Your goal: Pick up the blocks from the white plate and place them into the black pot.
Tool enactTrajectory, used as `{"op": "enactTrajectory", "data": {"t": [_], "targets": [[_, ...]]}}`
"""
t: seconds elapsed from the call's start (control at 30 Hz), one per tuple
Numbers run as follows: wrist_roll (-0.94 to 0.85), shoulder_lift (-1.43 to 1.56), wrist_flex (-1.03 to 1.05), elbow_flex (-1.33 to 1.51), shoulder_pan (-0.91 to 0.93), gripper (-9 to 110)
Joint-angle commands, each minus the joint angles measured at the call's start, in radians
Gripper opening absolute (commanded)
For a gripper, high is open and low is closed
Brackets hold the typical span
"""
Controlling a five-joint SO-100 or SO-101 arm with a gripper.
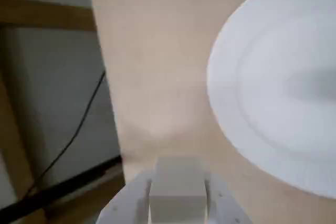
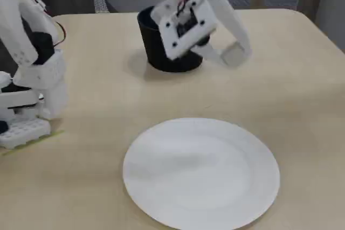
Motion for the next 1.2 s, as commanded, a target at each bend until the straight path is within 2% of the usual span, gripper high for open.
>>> {"op": "enactTrajectory", "data": {"t": [0.0,0.2,0.37,0.53,0.9,0.93,1.0,1.03,1.17], "targets": [[0.048,0.140,-0.014,0.009,-0.213,-2],[0.063,0.169,-0.075,0.026,-0.652,-2],[0.081,0.156,-0.347,0.216,-0.847,-2],[0.124,0.110,-0.566,0.373,-0.884,-2],[0.127,-0.011,-0.634,0.391,-0.861,-2],[0.127,-0.011,-0.627,0.391,-0.861,2],[0.100,-0.002,-0.615,0.399,-0.868,28],[0.094,0.002,-0.604,0.399,-0.870,33],[0.092,0.028,-0.571,0.400,-0.868,37]]}}
